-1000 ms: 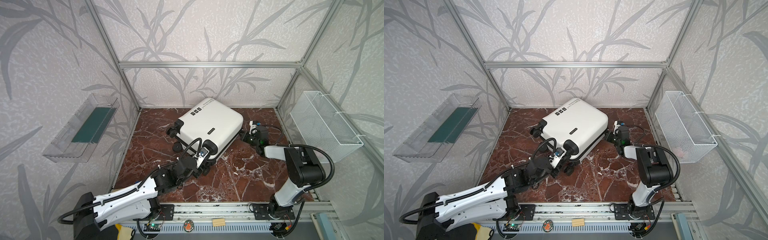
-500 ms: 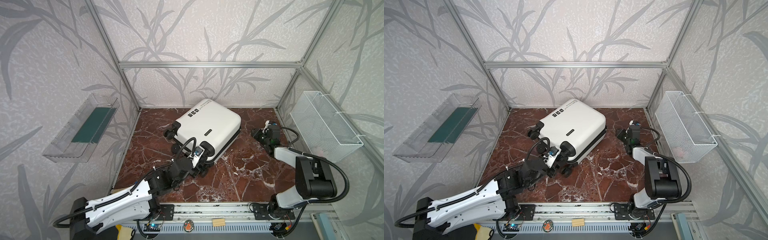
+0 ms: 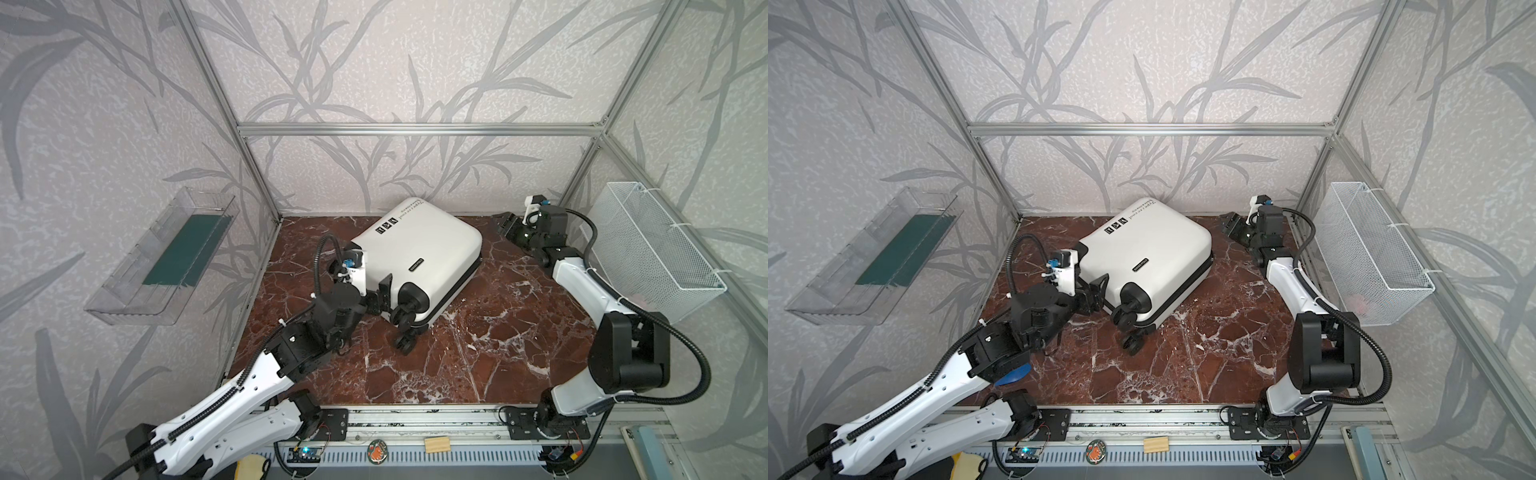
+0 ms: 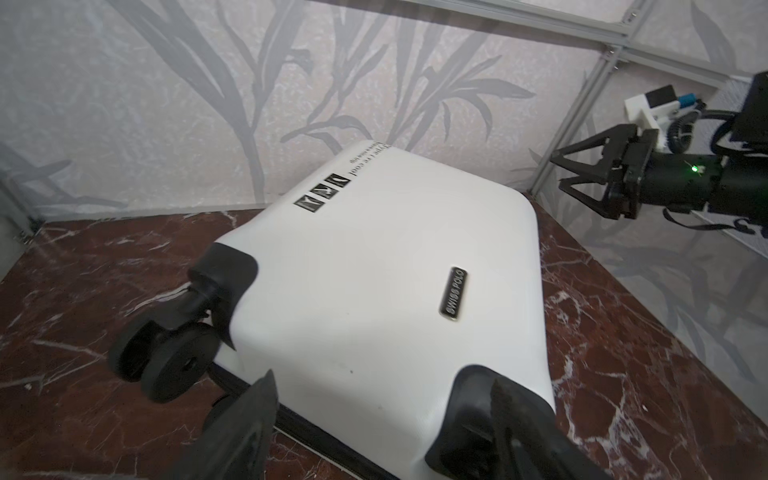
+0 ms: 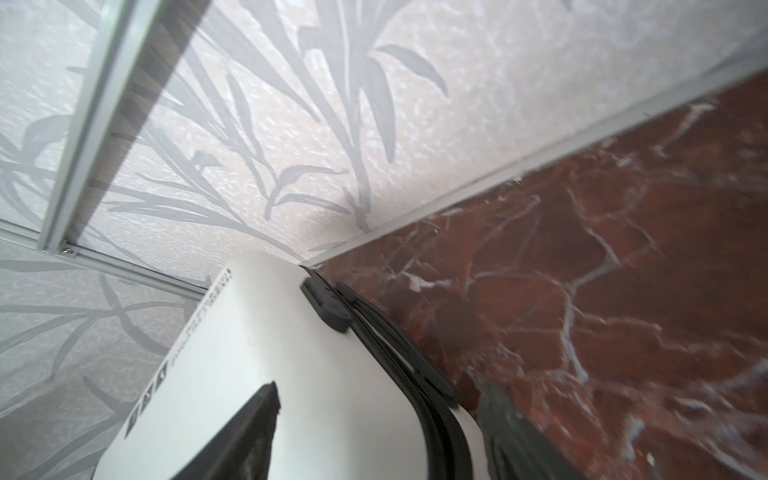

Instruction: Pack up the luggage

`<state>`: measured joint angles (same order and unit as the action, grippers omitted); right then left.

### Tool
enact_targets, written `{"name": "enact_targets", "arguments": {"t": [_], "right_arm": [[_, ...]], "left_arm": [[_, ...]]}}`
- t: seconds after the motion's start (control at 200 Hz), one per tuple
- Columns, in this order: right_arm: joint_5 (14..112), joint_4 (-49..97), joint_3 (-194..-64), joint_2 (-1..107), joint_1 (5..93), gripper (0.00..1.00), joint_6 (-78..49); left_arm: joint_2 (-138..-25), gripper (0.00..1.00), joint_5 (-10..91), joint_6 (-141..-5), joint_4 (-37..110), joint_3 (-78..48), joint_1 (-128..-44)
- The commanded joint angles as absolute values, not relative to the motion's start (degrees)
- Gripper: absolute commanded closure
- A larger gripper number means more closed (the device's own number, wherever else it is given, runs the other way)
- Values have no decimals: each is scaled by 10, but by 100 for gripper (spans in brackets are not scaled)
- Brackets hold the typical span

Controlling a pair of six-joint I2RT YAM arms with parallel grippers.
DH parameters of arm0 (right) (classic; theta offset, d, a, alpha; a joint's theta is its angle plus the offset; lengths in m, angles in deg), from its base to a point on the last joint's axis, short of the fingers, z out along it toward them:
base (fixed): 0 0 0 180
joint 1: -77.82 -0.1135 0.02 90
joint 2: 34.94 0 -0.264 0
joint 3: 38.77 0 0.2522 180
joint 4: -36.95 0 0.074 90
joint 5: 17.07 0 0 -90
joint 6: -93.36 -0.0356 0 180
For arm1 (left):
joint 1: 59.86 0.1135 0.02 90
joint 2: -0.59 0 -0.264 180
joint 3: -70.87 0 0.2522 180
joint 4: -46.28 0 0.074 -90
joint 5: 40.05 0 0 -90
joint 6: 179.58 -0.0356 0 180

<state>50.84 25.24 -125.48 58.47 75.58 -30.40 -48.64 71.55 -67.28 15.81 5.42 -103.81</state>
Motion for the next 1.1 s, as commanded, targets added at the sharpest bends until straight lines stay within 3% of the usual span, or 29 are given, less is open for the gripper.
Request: {"name": "enact_targets", "arguments": {"t": [0.0,0.17,0.38,1.095], "right_arm": [[447,153,-1335,653,744,24,-268],[429,84,-1452,732,727,23,-242],[388,30,-1532,799,717,22,-225],[308,113,-1431,784,709,26,-259]], "left_arm": [[-509,17,668,-579,83,28,-981],[-547,17,581,-544,74,25,-908],[-571,17,549,-546,100,46,-886],[-654,16,494,-543,207,59,-859]]}}
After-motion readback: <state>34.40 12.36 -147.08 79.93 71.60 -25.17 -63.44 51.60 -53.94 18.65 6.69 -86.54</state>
